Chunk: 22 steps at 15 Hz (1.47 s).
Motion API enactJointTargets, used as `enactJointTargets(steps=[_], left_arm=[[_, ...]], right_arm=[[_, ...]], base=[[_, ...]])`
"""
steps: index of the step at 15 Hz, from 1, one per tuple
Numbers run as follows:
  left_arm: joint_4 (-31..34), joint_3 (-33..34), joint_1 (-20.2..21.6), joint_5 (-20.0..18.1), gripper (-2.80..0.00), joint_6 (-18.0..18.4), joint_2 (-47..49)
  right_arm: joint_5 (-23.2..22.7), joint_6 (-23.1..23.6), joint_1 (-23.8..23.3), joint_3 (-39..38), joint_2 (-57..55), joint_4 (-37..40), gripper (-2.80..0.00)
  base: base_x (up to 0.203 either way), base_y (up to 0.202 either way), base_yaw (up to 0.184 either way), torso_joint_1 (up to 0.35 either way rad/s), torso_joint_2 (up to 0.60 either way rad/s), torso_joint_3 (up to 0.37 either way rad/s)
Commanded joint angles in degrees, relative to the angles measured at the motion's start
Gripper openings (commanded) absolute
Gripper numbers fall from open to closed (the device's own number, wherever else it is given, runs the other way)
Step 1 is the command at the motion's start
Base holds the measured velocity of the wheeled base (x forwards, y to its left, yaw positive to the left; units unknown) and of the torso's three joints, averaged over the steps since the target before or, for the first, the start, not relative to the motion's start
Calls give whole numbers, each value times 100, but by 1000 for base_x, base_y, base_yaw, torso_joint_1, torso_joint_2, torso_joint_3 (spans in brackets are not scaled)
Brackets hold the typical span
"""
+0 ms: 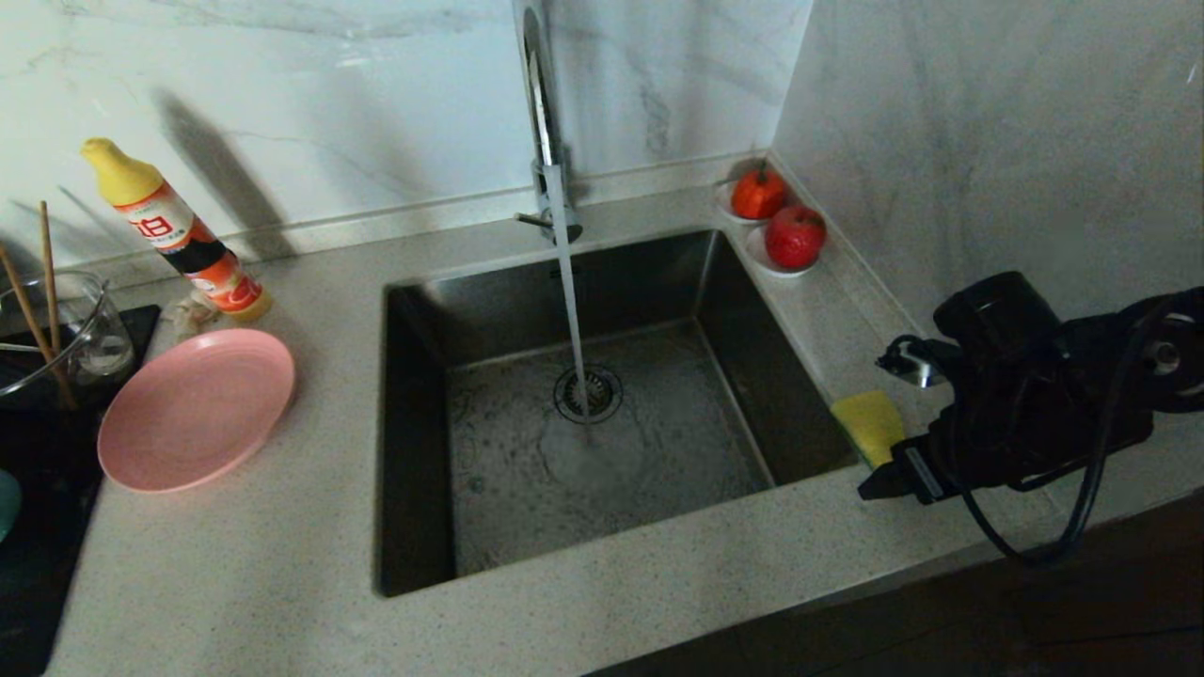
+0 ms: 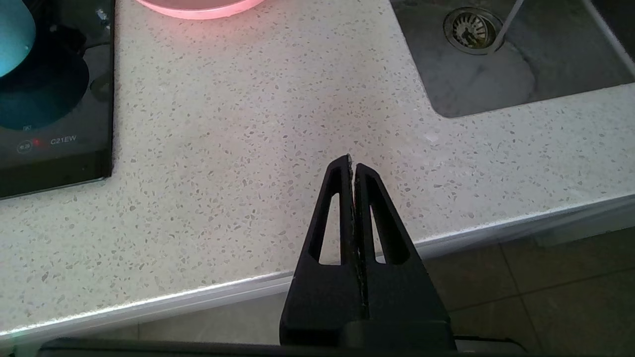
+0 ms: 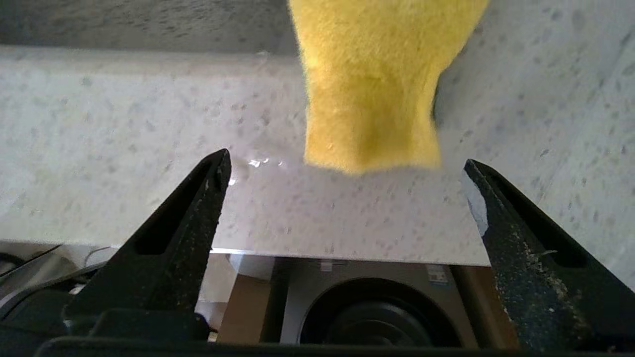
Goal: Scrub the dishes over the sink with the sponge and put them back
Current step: Pick up a bowl and the sponge
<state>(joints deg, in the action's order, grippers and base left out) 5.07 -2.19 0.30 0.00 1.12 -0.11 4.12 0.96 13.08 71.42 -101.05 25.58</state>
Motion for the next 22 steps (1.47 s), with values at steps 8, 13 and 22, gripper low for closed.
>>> enactJointTargets(steps=[8,13,22], left_arm=[[3,0,5,0,-280,2,-15],[3,0,5,0,-280,2,-13],[3,0,5,0,-280,2,-15]], right_arm=[[221,250,2,279,-220,26,0],[221,264,19,302,-257,26,0],[213,461,37,631,-415,31,0]], base=[[0,0,0,0,0,0],[0,0,0,0,0,0],[0,0,0,0,0,0]])
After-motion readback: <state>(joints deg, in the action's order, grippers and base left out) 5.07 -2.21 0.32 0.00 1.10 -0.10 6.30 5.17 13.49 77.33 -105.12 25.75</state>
